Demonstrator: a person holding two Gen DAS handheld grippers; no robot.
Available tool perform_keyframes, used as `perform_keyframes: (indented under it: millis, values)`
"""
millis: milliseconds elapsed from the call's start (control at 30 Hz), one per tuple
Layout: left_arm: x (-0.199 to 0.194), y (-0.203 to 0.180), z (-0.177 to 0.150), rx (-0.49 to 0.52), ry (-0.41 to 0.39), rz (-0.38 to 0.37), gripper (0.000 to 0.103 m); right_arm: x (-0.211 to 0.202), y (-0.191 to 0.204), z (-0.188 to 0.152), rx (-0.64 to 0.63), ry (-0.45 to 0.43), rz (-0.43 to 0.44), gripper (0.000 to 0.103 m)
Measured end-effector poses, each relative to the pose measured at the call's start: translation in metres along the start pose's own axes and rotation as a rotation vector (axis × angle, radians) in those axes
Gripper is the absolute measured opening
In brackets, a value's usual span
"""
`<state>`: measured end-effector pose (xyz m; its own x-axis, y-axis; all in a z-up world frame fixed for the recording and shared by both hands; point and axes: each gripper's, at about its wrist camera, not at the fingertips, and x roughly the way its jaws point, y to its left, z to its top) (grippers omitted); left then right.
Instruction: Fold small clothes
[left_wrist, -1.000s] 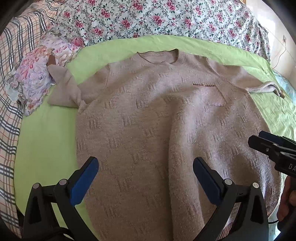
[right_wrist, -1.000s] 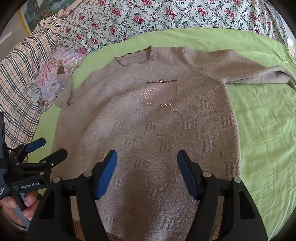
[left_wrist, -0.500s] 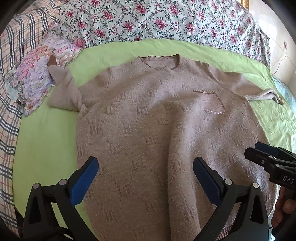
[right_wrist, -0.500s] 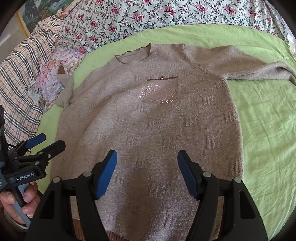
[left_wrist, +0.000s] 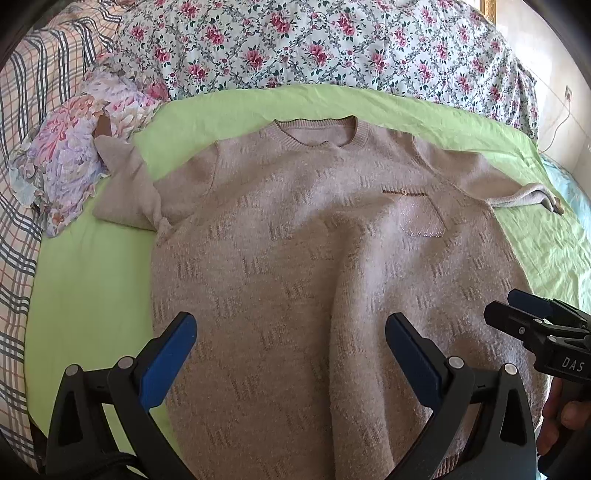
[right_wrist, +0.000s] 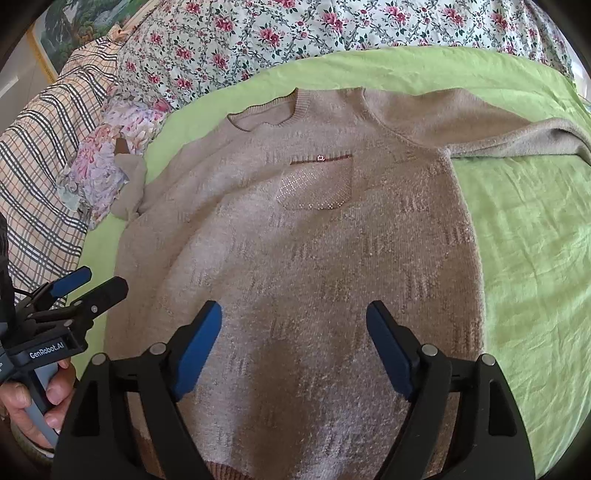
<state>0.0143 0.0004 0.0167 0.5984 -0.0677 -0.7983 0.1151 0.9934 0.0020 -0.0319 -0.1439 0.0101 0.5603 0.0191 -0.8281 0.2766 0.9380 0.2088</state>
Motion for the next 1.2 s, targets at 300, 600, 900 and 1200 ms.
perform_keyframes:
  millis: [300,600,900,1200]
  values:
    - [0.001,-0.003,0.005,0.017,-0.022,0.017,0.102,-0.001,-0.002,0.004,-0.008,-0.010,-0.007,0.081]
    - [0.010,-0.003,0.009,0.016,0.009,-0.015,0.102,-0.004,-0.005,0.005,0.000,-0.052,0.005,0.081]
    - [0.026,-0.003,0.020,0.020,0.025,-0.053,0.102,-0.026,-0.071,0.024,0.160,-0.128,-0.050,0.081]
    - [0.051,-0.007,0.047,0.005,0.060,-0.049,0.102,-0.090,-0.266,0.074,0.563,-0.296,-0.215,0.072]
